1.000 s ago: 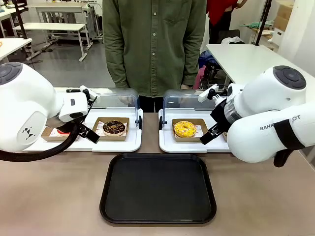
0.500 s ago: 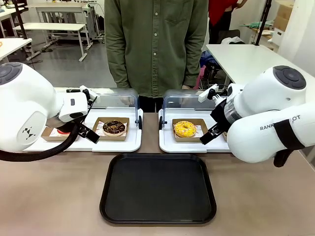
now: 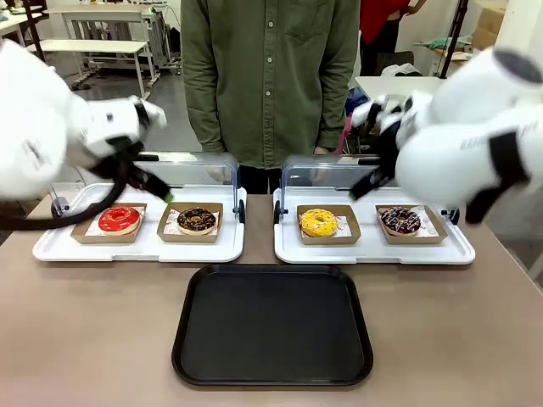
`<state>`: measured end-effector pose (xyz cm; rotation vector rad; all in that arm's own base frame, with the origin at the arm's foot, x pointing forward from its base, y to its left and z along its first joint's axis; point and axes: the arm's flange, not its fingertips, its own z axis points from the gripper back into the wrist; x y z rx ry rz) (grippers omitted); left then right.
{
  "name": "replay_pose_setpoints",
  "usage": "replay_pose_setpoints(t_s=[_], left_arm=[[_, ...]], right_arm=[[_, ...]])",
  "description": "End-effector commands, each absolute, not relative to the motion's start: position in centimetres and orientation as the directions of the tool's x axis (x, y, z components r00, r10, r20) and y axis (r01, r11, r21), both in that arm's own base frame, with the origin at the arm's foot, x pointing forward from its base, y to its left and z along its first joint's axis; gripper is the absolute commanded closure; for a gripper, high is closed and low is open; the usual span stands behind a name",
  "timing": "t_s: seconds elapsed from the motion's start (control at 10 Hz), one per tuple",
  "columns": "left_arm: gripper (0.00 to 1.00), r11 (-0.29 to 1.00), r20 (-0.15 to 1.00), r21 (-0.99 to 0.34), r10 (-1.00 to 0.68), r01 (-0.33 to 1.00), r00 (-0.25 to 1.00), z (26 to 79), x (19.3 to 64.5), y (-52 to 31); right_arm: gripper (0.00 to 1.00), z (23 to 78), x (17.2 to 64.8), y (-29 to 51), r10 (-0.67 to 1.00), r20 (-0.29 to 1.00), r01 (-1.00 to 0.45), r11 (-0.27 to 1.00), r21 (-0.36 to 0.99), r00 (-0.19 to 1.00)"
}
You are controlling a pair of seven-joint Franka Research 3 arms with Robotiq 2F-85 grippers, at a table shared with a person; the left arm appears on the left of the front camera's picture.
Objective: Move the second donut from the left to the tray.
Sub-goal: Pick up the Paper togo box containing the Donut indicated by the person and place it on the Handle tray.
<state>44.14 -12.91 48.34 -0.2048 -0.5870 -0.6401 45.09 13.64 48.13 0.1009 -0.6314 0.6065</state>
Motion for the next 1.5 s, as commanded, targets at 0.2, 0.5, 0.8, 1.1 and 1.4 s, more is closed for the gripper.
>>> replay_pose_setpoints(t_s=[0.2, 0.5, 0.8, 1.1, 1.4], left_arm=[[0.0, 0.582, 0.568, -0.195, -0.589, 0.789, 0.575, 53.0, 49.2, -0.9], [0.0, 0.452, 0.695, -0.224, -0.547, 0.863, 0.467, 52.6, 49.4, 8.1], [0.0, 0.383, 0.792, -0.183, -0.488, 0.906, 0.366, 51.0, 48.6, 14.6], [0.0, 0.353, 0.845, -0.146, -0.442, 0.924, 0.302, 50.4, 48.0, 17.7], [0.0, 0.351, 0.86, -0.14, -0.42, 0.926, 0.29, 50.5, 46.7, 16.4]], right_arm=[[0.0, 54.0, 45.4, -2.0, 0.482, 0.674, -0.698, 0.712, 0.071, 0.56], [0.0, 52.5, 44.0, -12.7, 0.456, 0.779, -0.801, 0.591, 0.095, 0.43], [0.0, 50.8, 41.8, -18.1, 0.384, 0.878, -0.865, 0.498, 0.066, 0.288], [0.0, 49.7, 40.0, -20.8, 0.301, 0.93, -0.875, 0.483, 0.042, 0.211], [0.0, 49.1, 39.2, -21.3, 0.285, 0.941, -0.872, 0.489, 0.023, 0.184]])
